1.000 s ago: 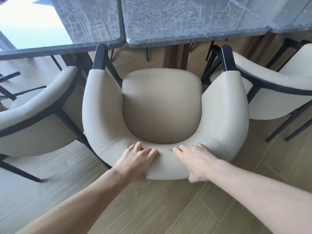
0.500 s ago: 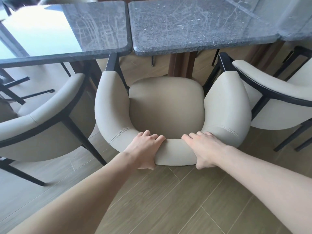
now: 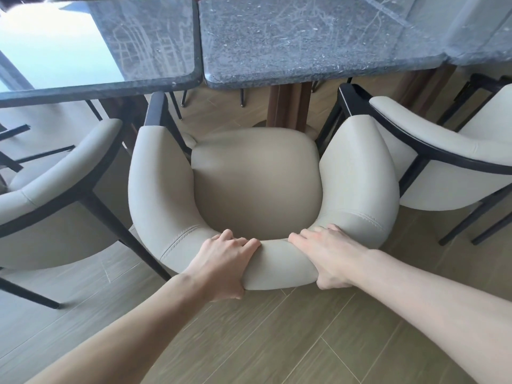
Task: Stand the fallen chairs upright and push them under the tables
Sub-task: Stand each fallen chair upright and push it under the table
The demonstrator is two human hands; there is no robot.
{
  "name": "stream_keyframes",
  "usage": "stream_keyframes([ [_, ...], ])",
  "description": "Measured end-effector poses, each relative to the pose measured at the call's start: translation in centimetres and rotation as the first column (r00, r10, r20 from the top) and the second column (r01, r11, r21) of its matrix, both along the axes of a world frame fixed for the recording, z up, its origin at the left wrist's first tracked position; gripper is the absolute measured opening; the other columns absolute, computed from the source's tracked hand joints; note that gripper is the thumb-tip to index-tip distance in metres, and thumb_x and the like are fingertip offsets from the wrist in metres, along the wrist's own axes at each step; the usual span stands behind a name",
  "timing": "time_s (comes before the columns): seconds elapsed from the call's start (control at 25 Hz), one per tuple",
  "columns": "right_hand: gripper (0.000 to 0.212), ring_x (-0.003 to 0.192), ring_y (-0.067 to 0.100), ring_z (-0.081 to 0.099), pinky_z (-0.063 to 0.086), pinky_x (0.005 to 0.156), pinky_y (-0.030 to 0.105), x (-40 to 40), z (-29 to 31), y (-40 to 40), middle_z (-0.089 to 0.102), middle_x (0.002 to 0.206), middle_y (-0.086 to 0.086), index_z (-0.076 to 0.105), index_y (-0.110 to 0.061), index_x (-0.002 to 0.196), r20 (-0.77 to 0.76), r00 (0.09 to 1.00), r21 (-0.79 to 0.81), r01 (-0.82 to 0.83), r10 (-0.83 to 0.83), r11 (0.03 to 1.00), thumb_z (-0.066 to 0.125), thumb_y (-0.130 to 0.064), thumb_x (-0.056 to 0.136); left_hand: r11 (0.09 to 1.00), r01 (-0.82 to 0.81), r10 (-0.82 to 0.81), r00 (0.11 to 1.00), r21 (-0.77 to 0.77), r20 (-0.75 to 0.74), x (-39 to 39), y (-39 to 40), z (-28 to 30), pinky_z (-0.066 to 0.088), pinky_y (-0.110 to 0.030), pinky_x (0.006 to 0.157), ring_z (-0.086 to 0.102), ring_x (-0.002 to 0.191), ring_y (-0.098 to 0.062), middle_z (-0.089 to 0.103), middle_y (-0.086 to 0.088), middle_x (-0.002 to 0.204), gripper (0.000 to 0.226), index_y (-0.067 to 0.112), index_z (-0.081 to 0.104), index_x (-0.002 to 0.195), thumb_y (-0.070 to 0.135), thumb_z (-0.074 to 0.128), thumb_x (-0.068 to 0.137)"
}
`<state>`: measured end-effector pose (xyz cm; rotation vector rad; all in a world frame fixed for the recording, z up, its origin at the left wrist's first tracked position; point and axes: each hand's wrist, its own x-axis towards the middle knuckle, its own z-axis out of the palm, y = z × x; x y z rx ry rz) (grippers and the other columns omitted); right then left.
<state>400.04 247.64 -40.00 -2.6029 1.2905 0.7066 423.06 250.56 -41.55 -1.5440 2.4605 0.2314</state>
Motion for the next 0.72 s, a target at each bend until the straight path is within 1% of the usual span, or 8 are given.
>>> stream_keyframes([
  [0.12, 0.061, 0.108, 0.027, 0.054, 0.041, 0.097, 0.042, -0.1, 0.2, -0.1, 0.052, 0.11, 0.0, 0.039, -0.021, 0.126, -0.018, 1.0, 0.0, -0.006, 0.006, 1.0, 0.067, -0.016, 0.073, 1.0, -0.005, 0.005, 1.0, 0.015, -0.002, -0.1, 0.3, 0.2, 0.031, -0.027, 0.068, 0.046, 0.1, -0.018, 0.059, 0.014, 0.112, 0.072, 0.032, 0.043, 0.131, 0.043, 0.074, 0.066],
  [0.32, 0.063, 0.113, 0.026, 0.051, 0.037, 0.104, 0.041, 0.7, 0.8, -2.0, 0.05, 0.116, 0.002, 0.037, -0.019, 0.128, -0.028, 0.999, -0.028, 0.04, -0.041, 0.999, 0.066, -0.018, 0.072, 1.0, 0.001, 0.0, 1.0, 0.028, -0.008, 0.3, -2.2, 0.7, 0.031, -0.029, 0.064, 0.048, 0.097, -0.021, 0.059, 0.012, 0.11, 0.078, 0.032, 0.043, 0.131, 0.046, 0.076, 0.062],
  [0.4, 0.065, 0.115, 0.026, 0.051, 0.036, 0.104, 0.04, 1.1, 1.0, -2.7, 0.05, 0.117, 0.002, 0.037, -0.018, 0.128, -0.022, 0.998, -0.057, 0.062, -0.063, 0.996, 0.068, -0.022, 0.071, 0.999, -0.014, 0.015, 1.0, 0.03, -0.019, 0.4, -3.3, 0.6, 0.037, -0.03, 0.066, 0.049, 0.096, -0.022, 0.06, 0.011, 0.108, 0.078, 0.031, 0.045, 0.13, 0.047, 0.076, 0.061],
  [0.44, 0.07, 0.117, 0.026, 0.05, 0.035, 0.105, 0.041, 1.3, 1.0, -3.0, 0.05, 0.119, 0.002, 0.036, -0.018, 0.13, -0.023, 0.997, -0.066, 0.076, -0.077, 0.995, 0.072, -0.029, 0.07, 0.999, -0.024, 0.025, 0.999, 0.031, -0.024, 0.5, -3.9, 0.5, 0.042, -0.03, 0.069, 0.049, 0.095, -0.022, 0.06, 0.011, 0.107, 0.078, 0.031, 0.046, 0.129, 0.048, 0.076, 0.06],
  [0.52, 0.089, 0.123, 0.026, 0.048, 0.031, 0.109, 0.045, 1.9, 1.0, -3.6, 0.05, 0.124, 0.002, 0.034, -0.018, 0.133, -0.036, 0.992, -0.066, 0.119, -0.121, 0.991, 0.081, -0.046, 0.062, 0.998, -0.047, 0.049, 0.998, 0.043, -0.036, 0.6, -5.1, 0.5, 0.05, -0.035, 0.076, 0.048, 0.095, -0.021, 0.06, 0.011, 0.106, 0.078, 0.032, 0.046, 0.128, 0.05, 0.077, 0.058],
  [0.56, 0.097, 0.125, 0.026, 0.046, 0.029, 0.111, 0.047, 2.2, 0.9, -3.8, 0.049, 0.127, 0.002, 0.032, -0.019, 0.134, -0.045, 0.989, -0.069, 0.141, -0.144, 0.988, 0.083, -0.052, 0.058, 0.997, -0.058, 0.06, 0.997, 0.048, -0.039, 0.7, -5.5, 0.5, 0.052, -0.037, 0.078, 0.048, 0.095, -0.021, 0.059, 0.011, 0.106, 0.079, 0.032, 0.046, 0.127, 0.051, 0.077, 0.057],
  [0.64, 0.102, 0.129, 0.026, 0.044, 0.027, 0.114, 0.05, 2.6, 0.8, -4.5, 0.049, 0.13, 0.002, 0.031, -0.019, 0.136, -0.049, 0.983, -0.097, 0.17, -0.176, 0.981, 0.085, -0.054, 0.057, 0.997, -0.065, 0.067, 0.997, 0.043, -0.034, 0.7, -6.4, 0.3, 0.051, -0.037, 0.081, 0.048, 0.096, -0.021, 0.059, 0.01, 0.107, 0.08, 0.031, 0.046, 0.127, 0.052, 0.078, 0.057],
  [0.72, 0.099, 0.13, 0.026, 0.043, 0.025, 0.115, 0.054, 2.8, 0.7, -5.2, 0.048, 0.131, 0.003, 0.03, -0.019, 0.136, -0.024, 0.979, -0.113, 0.201, -0.204, 0.973, 0.086, -0.048, 0.059, 0.998, -0.065, 0.065, 0.997, 0.017, -0.031, 0.6, -7.3, 0.1, 0.048, -0.035, 0.083, 0.049, 0.098, -0.022, 0.059, 0.008, 0.11, 0.081, 0.029, 0.046, 0.128, 0.054, 0.078, 0.058],
])
